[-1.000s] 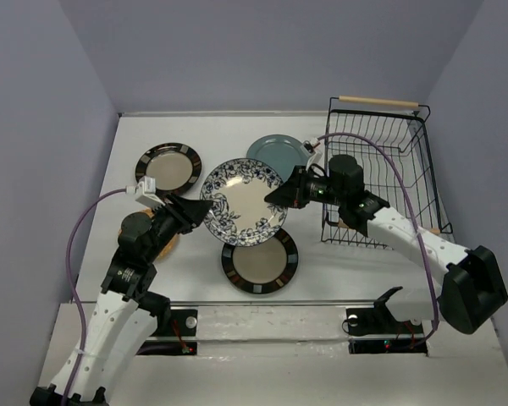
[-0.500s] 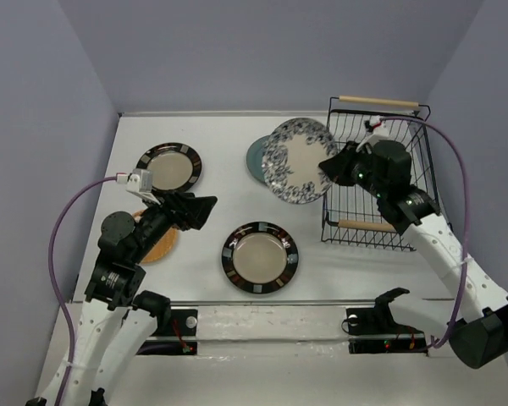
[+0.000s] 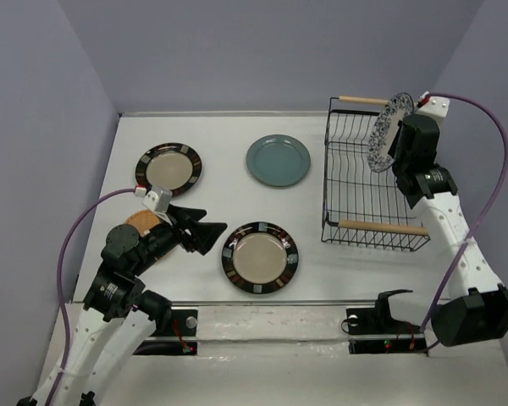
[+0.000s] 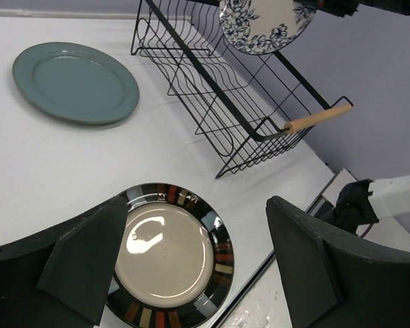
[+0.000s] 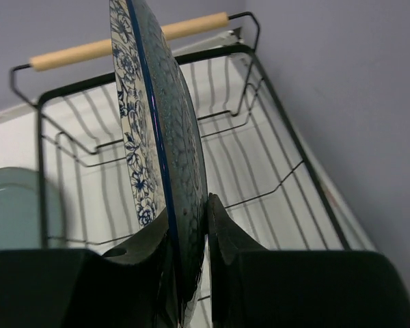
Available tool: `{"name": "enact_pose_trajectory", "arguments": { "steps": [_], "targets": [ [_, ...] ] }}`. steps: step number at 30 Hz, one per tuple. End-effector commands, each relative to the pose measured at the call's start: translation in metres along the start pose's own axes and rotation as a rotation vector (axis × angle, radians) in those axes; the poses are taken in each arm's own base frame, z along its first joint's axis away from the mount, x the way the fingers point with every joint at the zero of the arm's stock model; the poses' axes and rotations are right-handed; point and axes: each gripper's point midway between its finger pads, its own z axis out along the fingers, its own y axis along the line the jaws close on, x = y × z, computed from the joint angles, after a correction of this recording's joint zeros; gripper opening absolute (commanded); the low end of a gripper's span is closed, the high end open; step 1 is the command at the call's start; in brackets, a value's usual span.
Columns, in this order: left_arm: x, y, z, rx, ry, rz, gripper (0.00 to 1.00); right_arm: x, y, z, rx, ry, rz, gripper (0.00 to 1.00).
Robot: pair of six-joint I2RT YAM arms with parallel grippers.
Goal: Load the plates into the dish rack
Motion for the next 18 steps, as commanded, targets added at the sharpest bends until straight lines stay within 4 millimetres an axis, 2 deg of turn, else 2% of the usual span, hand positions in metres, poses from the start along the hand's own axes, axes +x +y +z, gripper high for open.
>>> {"name": "enact_pose_trajectory", "arguments": {
  "steps": [1,2,3,6,9,13,18],
  "targets": [
    [-0.005,-0.013,-0.006,0.048,-0.036,0.037,0.94,-0.080,-0.030,0.021,0.140,-0.229,-0.022,0.07],
    [-0.006,-0.010,-0.006,0.028,-0.047,0.034,0.94,-0.081,-0.040,0.030,0.161,-0.221,-0.084,0.07],
    [-0.006,-0.013,-0.007,0.034,-0.050,0.032,0.94,-0.071,-0.042,0.045,0.175,-0.189,-0.119,0.07],
    [-0.007,-0.015,-0.010,0.031,-0.057,0.028,0.95,-0.064,-0.057,0.069,0.222,-0.144,-0.214,0.07],
    [-0.007,-0.017,-0.012,0.034,-0.062,0.029,0.95,-0.070,-0.065,0.078,0.238,-0.133,-0.302,0.07],
    [-0.006,-0.022,-0.013,0.050,-0.056,0.026,0.95,-0.068,-0.062,0.095,0.195,-0.110,-0.400,0.07],
    [-0.002,-0.024,-0.011,0.059,-0.040,0.021,0.96,-0.048,-0.059,0.119,0.182,-0.054,-0.463,0.07]
  ]
}}
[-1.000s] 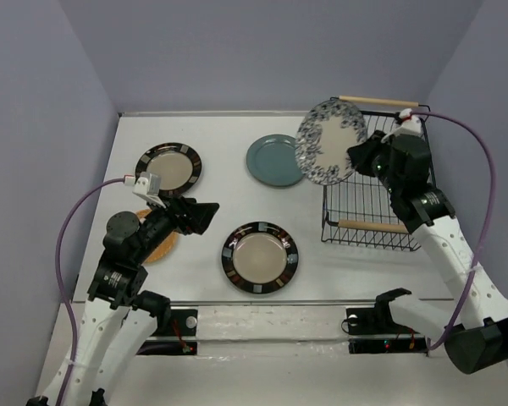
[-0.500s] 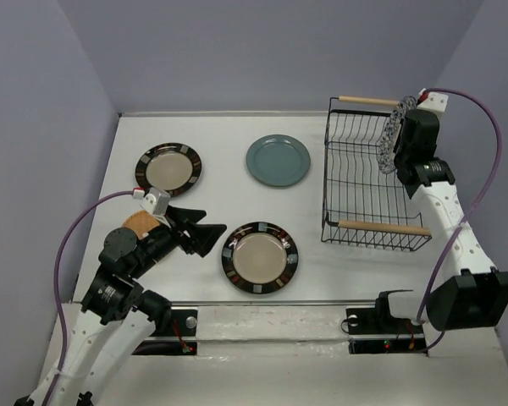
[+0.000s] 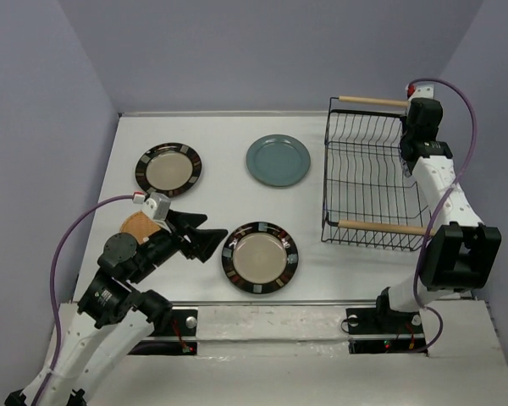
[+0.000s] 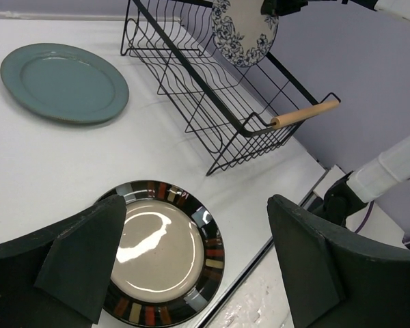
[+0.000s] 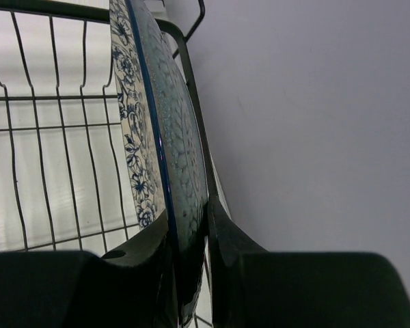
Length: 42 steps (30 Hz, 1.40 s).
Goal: Load the plates into the dish rack
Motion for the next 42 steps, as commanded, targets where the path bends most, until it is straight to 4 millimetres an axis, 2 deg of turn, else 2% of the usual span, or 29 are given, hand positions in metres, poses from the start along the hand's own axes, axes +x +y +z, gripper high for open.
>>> {"name": "enact_pose_trajectory", "arguments": {
  "steps": [1,4,7,17,21,28,33,35,37,39,40,42],
  "targets": [
    [-0.004,-0.003,0.001,0.008,-0.016,0.004,0.96,-0.074,-0.037,-0.003,0.082,-0.222,0.071,0.07],
    [-0.002,-0.002,0.003,0.007,-0.008,0.002,0.95,-0.065,-0.027,0.008,0.071,-0.192,0.074,0.07],
    [-0.001,-0.003,0.004,0.010,-0.003,0.002,0.96,-0.051,-0.029,0.021,0.074,-0.160,0.099,0.07],
    [0.004,-0.002,0.008,0.007,0.022,-0.004,0.96,-0.027,-0.015,0.044,0.050,-0.099,0.129,0.07],
    [0.005,0.000,0.009,-0.002,0.026,-0.005,0.96,-0.016,-0.001,0.054,0.015,-0.075,0.133,0.07],
    [0.010,0.007,0.014,-0.025,0.050,-0.018,0.96,-0.011,0.027,0.071,-0.086,-0.068,0.116,0.07],
    [0.018,0.016,0.022,-0.056,0.086,-0.037,0.96,-0.018,0.043,0.080,-0.161,-0.091,0.105,0.10],
    [0.022,0.020,0.025,-0.074,0.104,-0.045,0.96,-0.024,0.041,0.085,-0.160,-0.100,0.115,0.12],
    [0.031,0.032,0.031,-0.125,0.143,-0.066,0.96,-0.025,0.040,0.091,-0.141,-0.089,0.134,0.25],
    [0.043,0.046,0.037,-0.191,0.195,-0.086,0.96,-0.021,0.035,0.096,-0.095,-0.063,0.173,0.44],
    [0.048,0.051,0.040,-0.215,0.216,-0.095,0.96,-0.025,0.032,0.095,-0.076,-0.060,0.214,0.60],
    [0.058,0.060,0.044,-0.256,0.261,-0.108,0.96,-0.027,0.026,0.094,-0.048,-0.047,0.251,0.70]
  ]
}}
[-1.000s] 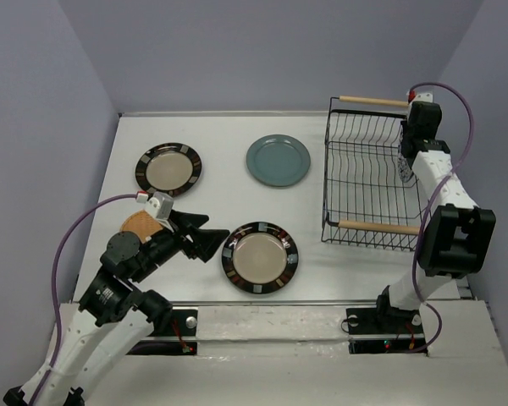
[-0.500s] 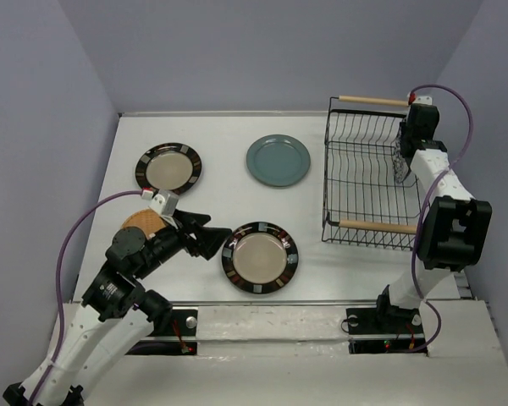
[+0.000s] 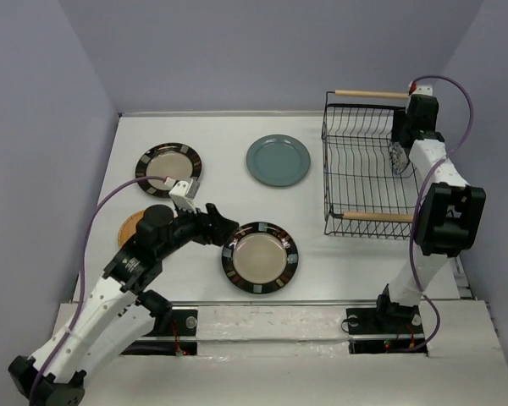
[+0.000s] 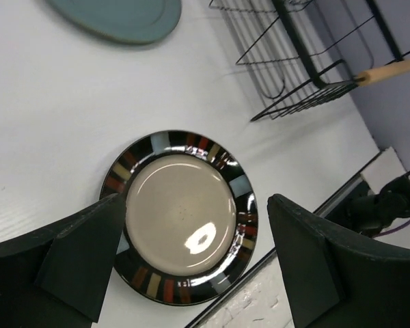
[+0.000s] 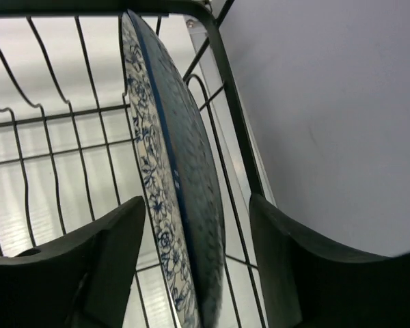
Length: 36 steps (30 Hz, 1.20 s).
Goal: Load the plates into the dish rack
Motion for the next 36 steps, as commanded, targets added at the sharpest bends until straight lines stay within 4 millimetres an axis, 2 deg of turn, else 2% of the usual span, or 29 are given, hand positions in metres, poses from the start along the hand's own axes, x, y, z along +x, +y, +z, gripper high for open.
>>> {"name": "enact_pose_trajectory", "arguments": {
  "steps": [1,2,3,7,10,13,14,16,17,18,19,20,21,24,25,29,31,32,33,35,36],
  "targets": [
    [0.017,0.022,0.020,-0.107,0.098,-0.043,0.96,-0.040,-0.018,-0.003,0.086,-0.083,0.156,0.73],
    [0.021,0.024,0.023,-0.112,0.116,-0.049,0.96,-0.039,-0.019,-0.005,0.097,-0.075,0.198,0.80],
    [0.026,0.027,0.028,-0.124,0.142,-0.054,0.96,-0.038,-0.023,-0.007,0.120,-0.067,0.214,0.82],
    [0.033,0.037,0.031,-0.177,0.161,-0.074,0.97,-0.038,-0.026,-0.021,0.135,-0.068,0.328,0.84],
    [0.034,0.051,0.030,-0.260,0.158,-0.087,0.97,-0.055,-0.026,-0.044,0.087,-0.119,0.404,0.85],
    [0.040,0.065,0.031,-0.338,0.176,-0.097,0.97,-0.062,-0.022,-0.058,0.037,-0.140,0.464,0.86],
    [0.041,0.071,0.031,-0.376,0.176,-0.092,0.97,-0.065,-0.022,-0.070,0.015,-0.148,0.491,0.86],
    [0.050,0.081,0.034,-0.425,0.211,-0.093,0.96,-0.072,-0.004,-0.089,-0.080,-0.165,0.555,0.88],
    [0.055,0.084,0.035,-0.440,0.234,-0.091,0.96,-0.069,0.013,-0.098,-0.126,-0.160,0.559,0.88],
    [0.064,0.089,0.037,-0.464,0.271,-0.093,0.96,-0.083,0.018,-0.121,-0.176,-0.209,0.579,0.89],
    [0.068,0.091,0.038,-0.476,0.291,-0.093,0.96,-0.085,0.026,-0.132,-0.203,-0.227,0.578,0.89],
    [0.073,0.092,0.039,-0.486,0.313,-0.091,0.95,-0.084,0.044,-0.143,-0.250,-0.240,0.570,0.90],
    [0.081,0.095,0.040,-0.500,0.345,-0.097,0.94,-0.093,0.048,-0.162,-0.294,-0.275,0.573,0.90],
    [0.094,0.097,0.041,-0.521,0.395,-0.110,0.92,-0.089,0.068,-0.196,-0.410,-0.294,0.567,0.90],
    [0.097,0.097,0.041,-0.521,0.405,-0.121,0.91,-0.087,0.073,-0.203,-0.441,-0.302,0.565,0.90],
    [0.133,0.091,0.046,-0.465,0.519,-0.202,0.88,-0.072,0.091,-0.229,-0.563,-0.312,0.566,0.90],
    [0.145,0.090,0.052,-0.446,0.544,-0.233,0.83,-0.063,0.095,-0.233,-0.594,-0.307,0.563,0.90],
    [0.149,0.089,0.053,-0.435,0.548,-0.247,0.82,-0.063,0.101,-0.242,-0.636,-0.313,0.554,0.90],
    [0.158,0.088,0.051,-0.428,0.564,-0.277,0.81,-0.061,0.101,-0.244,-0.643,-0.312,0.547,0.90],
    [0.158,0.085,0.057,-0.400,0.540,-0.302,0.75,-0.052,0.105,-0.244,-0.658,-0.297,0.536,0.90],
    [0.166,0.084,0.054,-0.396,0.556,-0.326,0.73,-0.050,0.106,-0.246,-0.667,-0.299,0.530,0.90]
  ]
}}
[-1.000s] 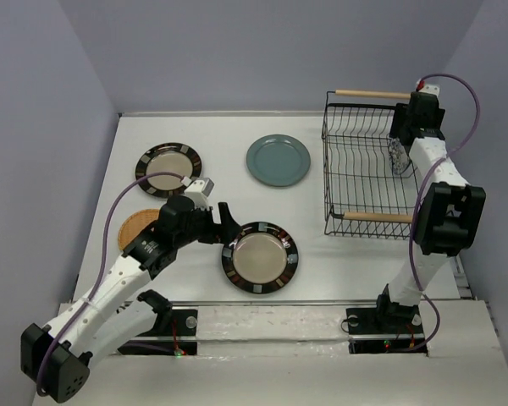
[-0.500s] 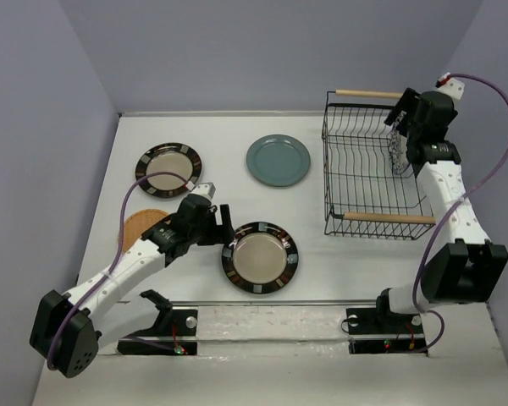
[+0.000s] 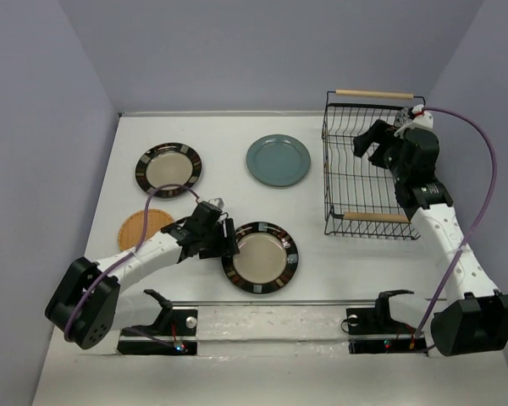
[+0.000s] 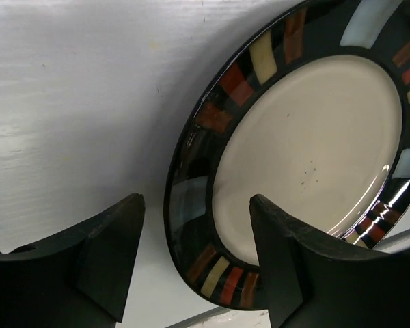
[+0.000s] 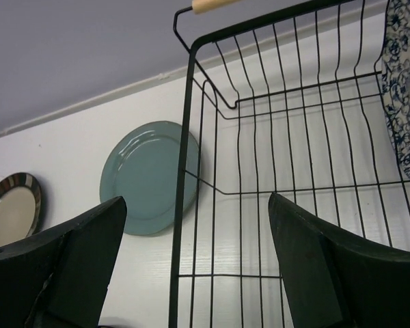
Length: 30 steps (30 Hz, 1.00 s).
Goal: Load the plates into the dish rack
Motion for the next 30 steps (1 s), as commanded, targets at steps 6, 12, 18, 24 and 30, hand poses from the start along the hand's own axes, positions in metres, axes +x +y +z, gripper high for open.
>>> {"name": "enact_pose_trajectory", "arguments": {
  "steps": [6,12,18,24,30],
  "targets": [
    [0.030,-0.015,0.017,0.155,0.060,-0.103,0.59,0.017,0.035,-0.021,-0.220,0.016,0.034,0.90],
    [0.033,-0.020,0.019,0.225,0.027,-0.140,0.08,0.034,0.051,-0.037,-0.328,0.071,0.076,0.89],
    [-0.002,-0.028,-0.005,0.272,-0.126,-0.151,0.06,0.036,0.075,-0.067,-0.477,0.109,0.068,0.90],
    [-0.063,-0.047,-0.070,0.330,-0.374,-0.146,0.06,0.047,0.110,-0.101,-0.696,0.205,0.060,0.90],
    [-0.099,-0.057,-0.122,0.399,-0.518,-0.167,0.05,0.066,0.134,-0.111,-0.813,0.287,0.005,0.90]
  ]
}}
